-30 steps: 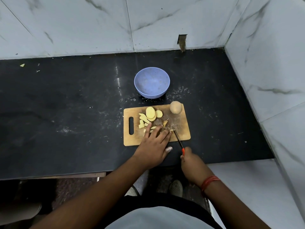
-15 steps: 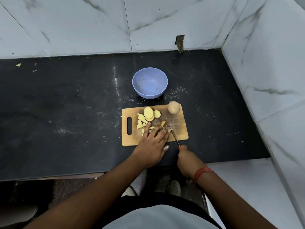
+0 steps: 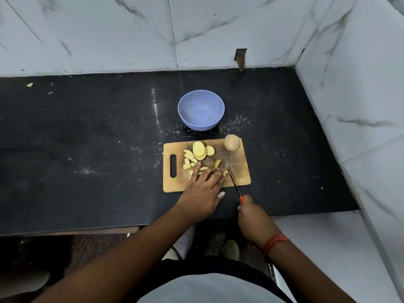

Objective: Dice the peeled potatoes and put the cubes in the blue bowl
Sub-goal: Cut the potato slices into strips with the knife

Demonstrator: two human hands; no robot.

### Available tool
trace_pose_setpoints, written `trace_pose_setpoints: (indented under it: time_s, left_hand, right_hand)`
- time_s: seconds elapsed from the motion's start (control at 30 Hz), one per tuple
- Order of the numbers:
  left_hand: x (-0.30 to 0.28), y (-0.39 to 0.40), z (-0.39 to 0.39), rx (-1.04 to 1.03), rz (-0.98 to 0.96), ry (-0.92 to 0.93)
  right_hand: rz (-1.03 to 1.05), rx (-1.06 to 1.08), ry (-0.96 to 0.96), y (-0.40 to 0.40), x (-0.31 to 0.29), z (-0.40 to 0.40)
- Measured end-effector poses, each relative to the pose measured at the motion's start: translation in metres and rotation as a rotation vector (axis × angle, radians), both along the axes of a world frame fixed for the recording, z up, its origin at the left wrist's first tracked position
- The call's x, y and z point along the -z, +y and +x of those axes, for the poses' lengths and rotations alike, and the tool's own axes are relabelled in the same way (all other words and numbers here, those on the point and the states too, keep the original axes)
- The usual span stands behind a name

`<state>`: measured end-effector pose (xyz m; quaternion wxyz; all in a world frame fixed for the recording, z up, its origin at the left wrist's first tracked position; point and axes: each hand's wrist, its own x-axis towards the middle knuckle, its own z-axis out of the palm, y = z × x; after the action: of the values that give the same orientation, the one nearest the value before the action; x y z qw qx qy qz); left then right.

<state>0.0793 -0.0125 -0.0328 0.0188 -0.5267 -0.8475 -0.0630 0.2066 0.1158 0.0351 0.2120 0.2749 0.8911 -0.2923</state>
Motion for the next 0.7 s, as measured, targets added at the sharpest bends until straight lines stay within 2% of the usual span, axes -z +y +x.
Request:
trace_pose_setpoints:
  time_s: [0.7]
  left_hand:
    - [-0.003,0.001,-0.001,-0.008,0.029,-0.001]
  right_hand:
    - [0.048,-0.03,-0.044,-0.003,0.01,-0.003]
